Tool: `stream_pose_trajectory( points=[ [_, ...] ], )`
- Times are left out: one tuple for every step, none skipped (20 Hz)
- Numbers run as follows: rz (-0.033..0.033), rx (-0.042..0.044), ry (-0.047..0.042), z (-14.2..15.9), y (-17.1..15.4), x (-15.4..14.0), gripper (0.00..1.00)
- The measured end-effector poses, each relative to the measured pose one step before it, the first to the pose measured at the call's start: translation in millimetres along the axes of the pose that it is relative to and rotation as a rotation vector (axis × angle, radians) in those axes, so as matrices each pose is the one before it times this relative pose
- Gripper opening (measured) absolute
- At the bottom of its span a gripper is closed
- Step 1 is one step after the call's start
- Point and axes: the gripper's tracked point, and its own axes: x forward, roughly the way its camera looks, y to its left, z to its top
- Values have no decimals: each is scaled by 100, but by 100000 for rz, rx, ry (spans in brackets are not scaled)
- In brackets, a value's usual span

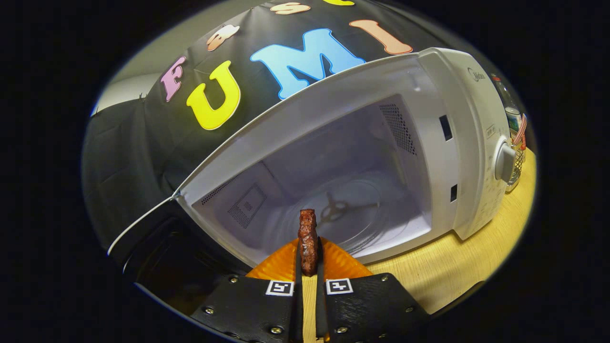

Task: Open the microwave, put the food inside, and close the microwave door.

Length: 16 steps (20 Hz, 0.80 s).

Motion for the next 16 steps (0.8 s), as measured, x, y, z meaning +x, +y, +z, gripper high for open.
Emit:
stream_pose_trajectory(
  points=[
    [479, 27, -619, 77, -142, 219, 10],
    [-163, -45, 153, 36, -259, 463, 11],
    [313, -551, -199, 164, -61, 468, 13],
    [-329, -1536, -236, 336, -181, 366, 13],
    [-1356, -2391, -593, 262, -333, 492, 13],
    [-1438, -2940, -42, 306, -470, 295, 14],
    [-449, -1540, -244, 130, -110, 285, 19],
    [-2397, -2669, 383, 117, -661, 339, 22],
    [-3360, -3443, -331, 55, -758, 249, 32],
    [-2062, -3088, 812, -210, -601, 211, 48],
    [-3245, -3042, 445, 70, -523, 428, 64],
    [-4065, -3401, -1622, 351, -888, 31, 81],
    [-4280, -3889, -2610, 793, -783, 108, 97],
    [-3110, -3339, -2835, 898, -607, 24, 97],
    [-651, -1875, -2148, 622, -122, -321, 98],
    [1356, 101, -522, 347, 288, -253, 97]
  ],
)
